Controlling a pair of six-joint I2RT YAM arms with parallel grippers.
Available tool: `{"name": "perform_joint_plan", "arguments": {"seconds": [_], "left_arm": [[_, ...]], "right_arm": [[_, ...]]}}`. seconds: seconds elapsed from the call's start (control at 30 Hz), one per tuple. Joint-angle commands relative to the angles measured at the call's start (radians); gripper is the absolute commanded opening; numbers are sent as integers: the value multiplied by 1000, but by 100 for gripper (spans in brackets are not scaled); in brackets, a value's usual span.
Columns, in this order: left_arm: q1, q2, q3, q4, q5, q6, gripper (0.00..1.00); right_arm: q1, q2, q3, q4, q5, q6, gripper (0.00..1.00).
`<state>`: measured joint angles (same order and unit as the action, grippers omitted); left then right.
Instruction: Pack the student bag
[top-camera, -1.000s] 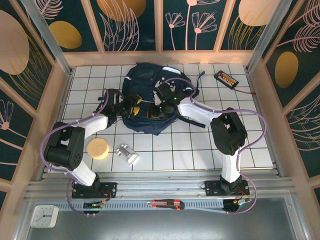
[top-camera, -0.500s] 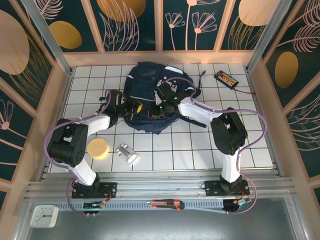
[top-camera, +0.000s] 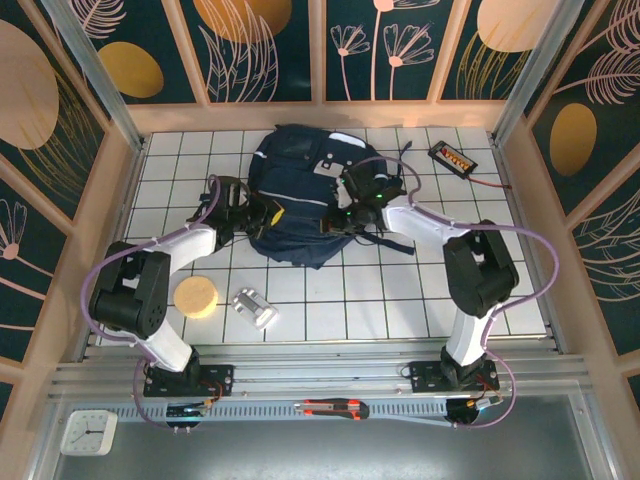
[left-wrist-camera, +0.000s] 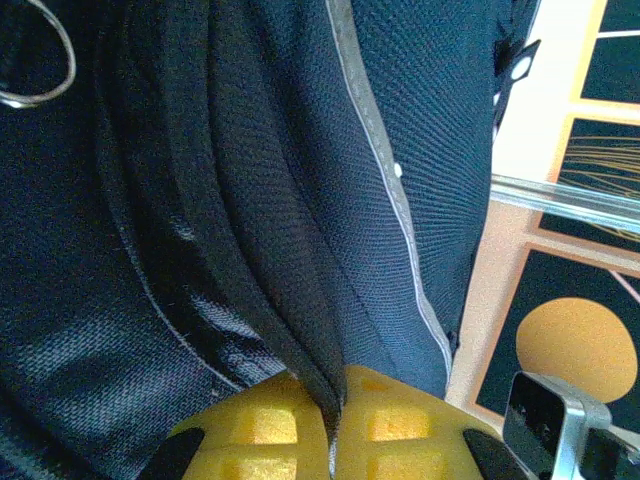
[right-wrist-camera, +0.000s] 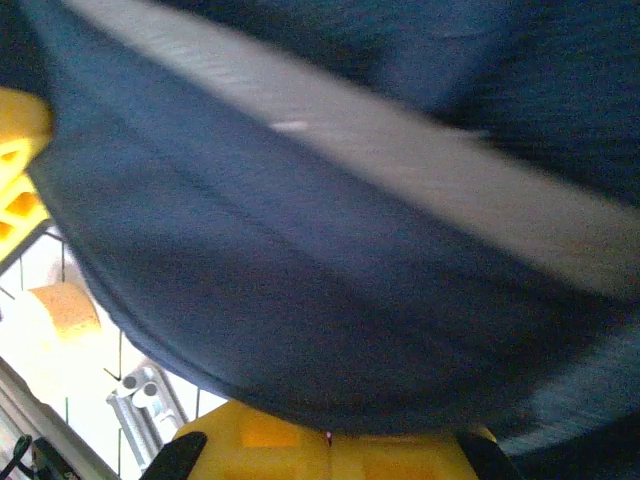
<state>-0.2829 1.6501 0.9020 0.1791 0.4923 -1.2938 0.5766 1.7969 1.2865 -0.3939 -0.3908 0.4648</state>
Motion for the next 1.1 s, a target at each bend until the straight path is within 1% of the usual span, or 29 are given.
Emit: {"name": "perform_joint_plan", "arguments": {"seconds": [0.0,0.17,0.3,0.37,0.5,0.57,0.6,0.63,0.67,0.73,0.8,1.0,1.03,1.07], "left_arm": [[45,-41,28,-75,-23,74,0],[53,-37,44,-86,-9,90,0],[61,-10,64,-85,11,102,0],[69,14,119,-104,13,124,0],[100,71,225,-188,-3,202,0],[115,102,255,-213,-3,215,0],[120,102,263,-221,-4,217,6],[123,101,268,-229,-7,217,20],[123,96,271,-238,-11,218,29],[124,76,264,-252,-17,218,45],[125,37,234,-248,-20,199,55],[123,-83,122,-203,-20,124,72],[124,-102,105,-193,-14,108,74],[123,-117,91,-186,-9,97,75]], "right_arm": [[-60,-57,-32,-45,26,-37,0],[-63,-48,-14,-41,8,-34,0],[-43,-39,-3,-30,0,-21,0],[-35,-34,-2,-24,-4,-13,0],[25,-1,25,-16,-21,6,0],[58,26,58,-19,-26,7,0],[73,39,74,-19,-29,6,0],[86,52,91,-17,-32,9,0],[95,66,104,-16,-35,10,0],[107,85,128,-7,-47,18,0],[108,98,144,1,-57,25,0],[108,122,180,-23,-68,-2,0],[109,125,183,-25,-69,-5,0],[108,126,183,-26,-71,-7,0]]}}
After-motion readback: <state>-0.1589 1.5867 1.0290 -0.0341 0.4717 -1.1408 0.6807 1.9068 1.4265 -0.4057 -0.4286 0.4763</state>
